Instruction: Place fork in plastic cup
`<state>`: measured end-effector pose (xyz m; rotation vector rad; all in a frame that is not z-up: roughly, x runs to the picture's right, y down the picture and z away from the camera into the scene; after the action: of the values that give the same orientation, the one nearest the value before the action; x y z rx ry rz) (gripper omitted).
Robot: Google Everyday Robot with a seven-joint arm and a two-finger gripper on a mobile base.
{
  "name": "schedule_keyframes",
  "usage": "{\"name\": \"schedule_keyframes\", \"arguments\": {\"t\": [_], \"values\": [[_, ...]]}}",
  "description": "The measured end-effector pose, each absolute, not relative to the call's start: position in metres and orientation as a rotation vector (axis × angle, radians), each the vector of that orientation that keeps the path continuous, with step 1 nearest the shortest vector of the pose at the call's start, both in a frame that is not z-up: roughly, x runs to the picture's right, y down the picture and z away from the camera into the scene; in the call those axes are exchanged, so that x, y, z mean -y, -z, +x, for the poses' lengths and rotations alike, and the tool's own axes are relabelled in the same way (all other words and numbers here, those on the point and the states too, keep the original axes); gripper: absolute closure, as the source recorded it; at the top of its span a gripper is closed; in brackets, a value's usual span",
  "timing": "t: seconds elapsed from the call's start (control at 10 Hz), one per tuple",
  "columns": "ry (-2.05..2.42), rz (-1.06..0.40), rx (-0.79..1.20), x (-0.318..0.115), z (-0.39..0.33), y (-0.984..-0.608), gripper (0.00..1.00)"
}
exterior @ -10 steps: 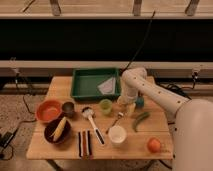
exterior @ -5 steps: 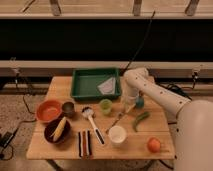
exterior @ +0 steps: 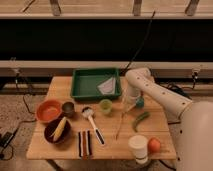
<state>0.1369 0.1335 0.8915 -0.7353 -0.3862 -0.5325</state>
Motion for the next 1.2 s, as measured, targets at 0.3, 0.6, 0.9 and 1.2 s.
{"name": "schedule_keyframes", "arguments": {"t": [0.3,0.6,0.9,1.2], "values": [[0.528,-0.727,0.394,-0.132,0.135,-0.888,1.00],[0.522,-0.710,0.408,-0.127,0.129,-0.883,1.00],[0.522,-0.663,0.421,-0.106,0.122,-0.861,1.00],[0.542,-0.590,0.441,-0.069,0.116,-0.819,1.00]]}}
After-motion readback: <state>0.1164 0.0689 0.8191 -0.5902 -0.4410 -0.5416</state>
